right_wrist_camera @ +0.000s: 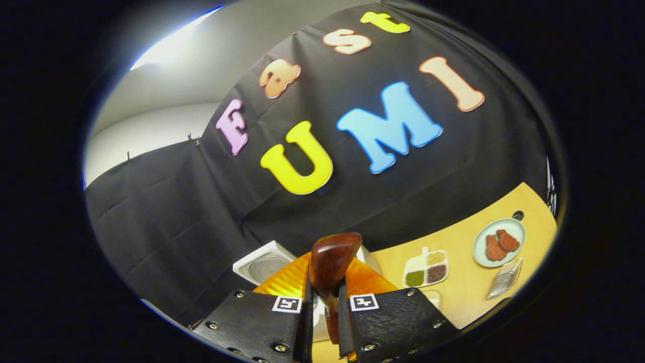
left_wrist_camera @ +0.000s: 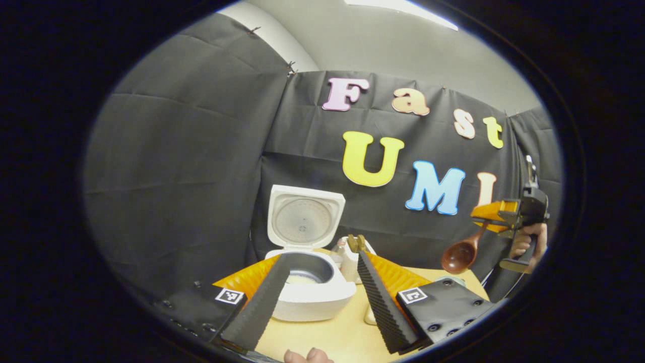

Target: Close the left gripper, press the button to open the rice cooker; take a wooden spoon from the chopstick holder with the right hand, scoop a spoonful of rice and pour it into the rice cooker, then put the wooden spoon back into the chopstick holder.

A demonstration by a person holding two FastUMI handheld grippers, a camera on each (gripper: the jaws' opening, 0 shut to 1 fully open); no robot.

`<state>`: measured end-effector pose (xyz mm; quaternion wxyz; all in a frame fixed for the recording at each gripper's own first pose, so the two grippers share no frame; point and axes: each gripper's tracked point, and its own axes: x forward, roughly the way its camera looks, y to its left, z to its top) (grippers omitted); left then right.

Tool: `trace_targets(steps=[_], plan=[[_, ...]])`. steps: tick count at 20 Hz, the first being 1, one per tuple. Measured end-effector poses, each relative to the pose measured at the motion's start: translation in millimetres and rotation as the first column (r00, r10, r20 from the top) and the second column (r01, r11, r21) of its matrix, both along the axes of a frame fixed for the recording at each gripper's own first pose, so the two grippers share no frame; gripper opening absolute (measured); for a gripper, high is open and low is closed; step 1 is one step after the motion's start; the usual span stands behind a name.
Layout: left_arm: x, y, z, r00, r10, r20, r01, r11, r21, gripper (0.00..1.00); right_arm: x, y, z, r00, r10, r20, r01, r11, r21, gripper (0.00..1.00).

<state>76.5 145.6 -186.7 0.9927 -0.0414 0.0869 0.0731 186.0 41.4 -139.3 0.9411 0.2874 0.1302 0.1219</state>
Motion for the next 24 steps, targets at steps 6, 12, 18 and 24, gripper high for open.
trace_targets(steps=[6, 12, 18, 24], plan=[[-2, -63, -3, 0.997, 0.061, -0.054, -0.062, 0.998, -0.012, 0.94, -9, -153, -60, 0.988, -0.14, -0.073, 0.142, 0.99, 0.026, 0.2], [-15, -98, -7, 0.993, 0.035, -0.112, -0.022, 0.993, 0.116, 0.93, 6, -241, -136, 0.949, -0.273, -0.155, 0.28, 0.96, 0.027, 0.2], [-22, -104, -12, 0.987, 0.045, -0.152, -0.019, 0.985, 0.169, 0.94, 39, -253, -203, 0.924, -0.318, -0.212, 0.313, 0.948, -0.058, 0.21], [-26, -103, -25, 0.982, 0.052, -0.18, -0.021, 0.986, 0.167, 0.95, 46, -253, -245, 0.908, -0.341, -0.242, 0.316, 0.939, -0.139, 0.2]])
